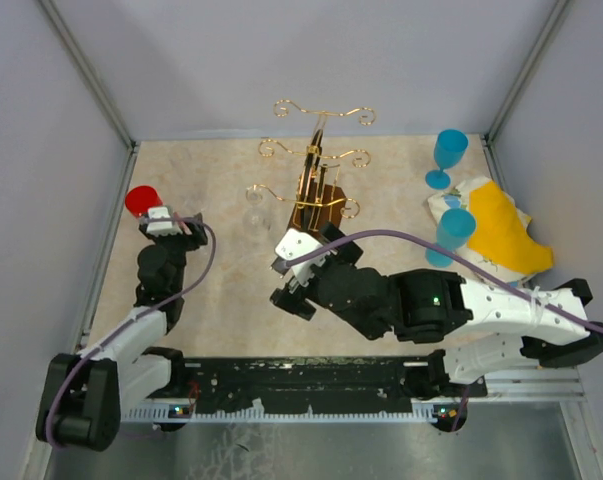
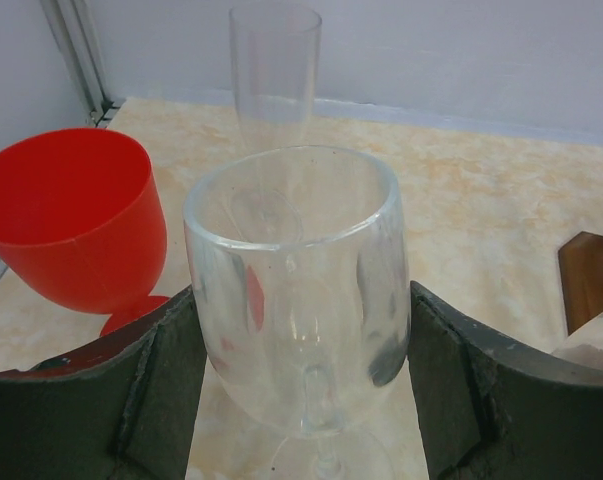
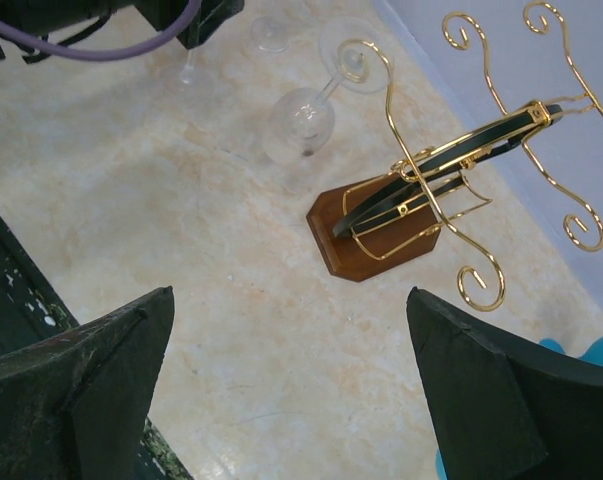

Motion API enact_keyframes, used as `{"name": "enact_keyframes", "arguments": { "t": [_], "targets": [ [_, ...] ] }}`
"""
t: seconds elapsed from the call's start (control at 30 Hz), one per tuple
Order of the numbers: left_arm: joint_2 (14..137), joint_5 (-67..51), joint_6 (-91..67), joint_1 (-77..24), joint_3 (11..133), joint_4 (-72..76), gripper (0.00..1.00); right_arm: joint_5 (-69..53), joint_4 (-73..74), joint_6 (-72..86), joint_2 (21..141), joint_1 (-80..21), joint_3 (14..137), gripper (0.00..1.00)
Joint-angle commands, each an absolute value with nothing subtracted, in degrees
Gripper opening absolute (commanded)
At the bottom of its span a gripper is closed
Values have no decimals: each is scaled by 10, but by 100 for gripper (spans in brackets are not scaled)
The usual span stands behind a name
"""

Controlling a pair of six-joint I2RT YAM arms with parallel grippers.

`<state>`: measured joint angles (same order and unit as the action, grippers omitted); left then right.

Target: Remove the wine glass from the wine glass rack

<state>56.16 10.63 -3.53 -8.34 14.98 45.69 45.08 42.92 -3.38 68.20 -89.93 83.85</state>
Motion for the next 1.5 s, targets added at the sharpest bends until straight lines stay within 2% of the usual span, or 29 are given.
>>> {"name": "enact_keyframes", "arguments": {
  "t": [0.0,0.23,0.37,0.57,0.8,1.07,1.3,1.37,1.47],
  "targets": [
    [602,196,-12,-122,127,574,48,453,410,-35,654,-891,873,99],
    [674,272,8,-163,92,674,53,450,431,-41,646,-889,889,99],
    [710,287,35,-173,90,722,53,447,450,-38,645,-888,898,99],
    [748,308,50,-185,82,788,58,452,472,-38,649,-888,914,99],
    [773,334,77,-211,59,866,76,453,466,-44,649,-885,905,99],
    [752,357,92,-238,70,823,93,443,455,-52,662,-875,905,99],
    [698,364,78,-247,76,749,97,378,458,17,668,-807,909,99],
    [663,363,70,-250,79,706,97,325,463,67,674,-768,909,95],
    [600,353,56,-251,80,641,97,254,457,142,690,-726,893,78]
  ]
}}
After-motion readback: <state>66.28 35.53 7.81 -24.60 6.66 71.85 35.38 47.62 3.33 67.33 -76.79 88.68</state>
